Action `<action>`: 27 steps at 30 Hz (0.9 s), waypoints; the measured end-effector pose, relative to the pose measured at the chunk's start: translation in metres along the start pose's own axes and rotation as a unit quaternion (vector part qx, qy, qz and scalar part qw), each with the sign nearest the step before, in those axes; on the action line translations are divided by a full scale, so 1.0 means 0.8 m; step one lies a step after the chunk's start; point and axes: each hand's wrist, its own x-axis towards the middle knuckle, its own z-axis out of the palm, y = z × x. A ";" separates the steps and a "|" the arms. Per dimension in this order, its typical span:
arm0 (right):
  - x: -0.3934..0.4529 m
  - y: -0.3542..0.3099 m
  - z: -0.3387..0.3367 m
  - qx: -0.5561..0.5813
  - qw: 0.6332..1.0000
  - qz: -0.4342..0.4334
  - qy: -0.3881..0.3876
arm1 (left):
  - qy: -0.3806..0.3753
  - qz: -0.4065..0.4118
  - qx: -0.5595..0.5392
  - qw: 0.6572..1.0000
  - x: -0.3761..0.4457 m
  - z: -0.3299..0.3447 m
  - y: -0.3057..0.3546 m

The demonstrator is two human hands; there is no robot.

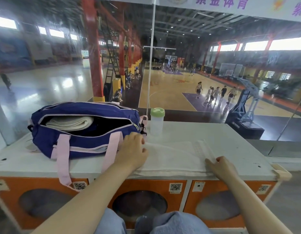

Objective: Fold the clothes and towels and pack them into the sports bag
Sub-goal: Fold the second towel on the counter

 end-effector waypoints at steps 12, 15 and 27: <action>0.020 -0.012 -0.012 -0.038 0.994 0.065 -0.074 | -0.277 -0.004 0.180 0.944 0.011 0.087 -0.008; 0.027 -0.005 -0.010 0.072 0.991 0.068 -0.085 | -0.291 -0.010 0.191 0.938 0.012 0.087 -0.005; -0.012 -0.044 -0.051 0.360 0.928 0.042 -0.082 | -0.250 0.122 0.088 0.957 0.006 0.129 0.054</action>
